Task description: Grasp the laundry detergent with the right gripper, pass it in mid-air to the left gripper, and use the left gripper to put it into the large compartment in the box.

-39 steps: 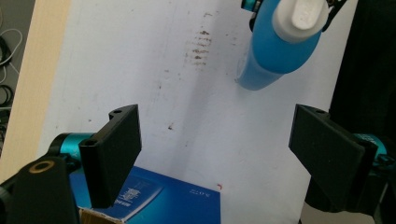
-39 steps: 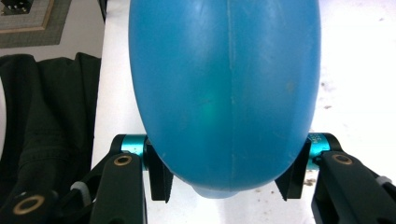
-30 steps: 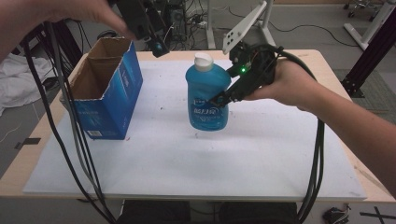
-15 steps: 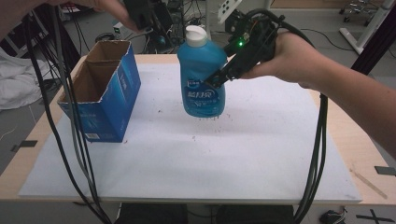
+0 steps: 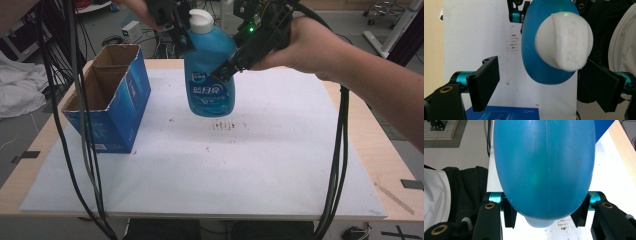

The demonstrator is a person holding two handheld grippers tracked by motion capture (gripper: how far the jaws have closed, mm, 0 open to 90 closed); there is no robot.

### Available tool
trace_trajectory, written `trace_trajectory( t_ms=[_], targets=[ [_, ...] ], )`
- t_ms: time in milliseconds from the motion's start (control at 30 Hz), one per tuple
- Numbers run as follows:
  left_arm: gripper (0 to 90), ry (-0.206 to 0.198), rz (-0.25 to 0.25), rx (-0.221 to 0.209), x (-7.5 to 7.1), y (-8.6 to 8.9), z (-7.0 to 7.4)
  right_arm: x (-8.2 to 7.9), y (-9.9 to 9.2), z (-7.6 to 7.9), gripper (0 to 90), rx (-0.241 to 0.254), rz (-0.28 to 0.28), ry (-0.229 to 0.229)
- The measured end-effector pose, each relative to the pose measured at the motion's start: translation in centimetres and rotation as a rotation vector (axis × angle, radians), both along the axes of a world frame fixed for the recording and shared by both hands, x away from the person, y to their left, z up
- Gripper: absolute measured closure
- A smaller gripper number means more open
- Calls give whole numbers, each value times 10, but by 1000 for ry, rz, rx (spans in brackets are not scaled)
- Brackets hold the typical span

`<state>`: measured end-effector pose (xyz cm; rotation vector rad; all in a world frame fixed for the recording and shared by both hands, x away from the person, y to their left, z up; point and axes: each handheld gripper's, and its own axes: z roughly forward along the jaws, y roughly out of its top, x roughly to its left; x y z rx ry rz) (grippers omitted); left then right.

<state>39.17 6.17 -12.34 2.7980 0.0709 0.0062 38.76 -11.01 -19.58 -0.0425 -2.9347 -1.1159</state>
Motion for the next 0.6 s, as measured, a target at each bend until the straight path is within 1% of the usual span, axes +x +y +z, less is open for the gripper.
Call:
trace_trajectory(
  t_ms=[133,300,333,467,533,567,600],
  targets=[
    [172,1,-12,6,0,-6,-1,0,3,1,482,-14,3,1],
    [172,-4,-27,12,-1,-13,-2,0,4,2,483,-11,2,0],
    [172,-5,-30,14,-1,-14,-2,0,3,2,483,-11,-3,6],
    [172,-7,-31,19,0,-18,-4,1,3,2,482,-8,-5,2],
    [172,-5,-33,19,0,-19,-4,0,2,3,483,-12,-9,9],
    [172,-4,-32,21,0,-19,-4,1,2,3,482,-11,-9,2],
    [172,-4,-34,23,0,-20,-4,0,1,3,482,-17,-11,8]
  ],
)
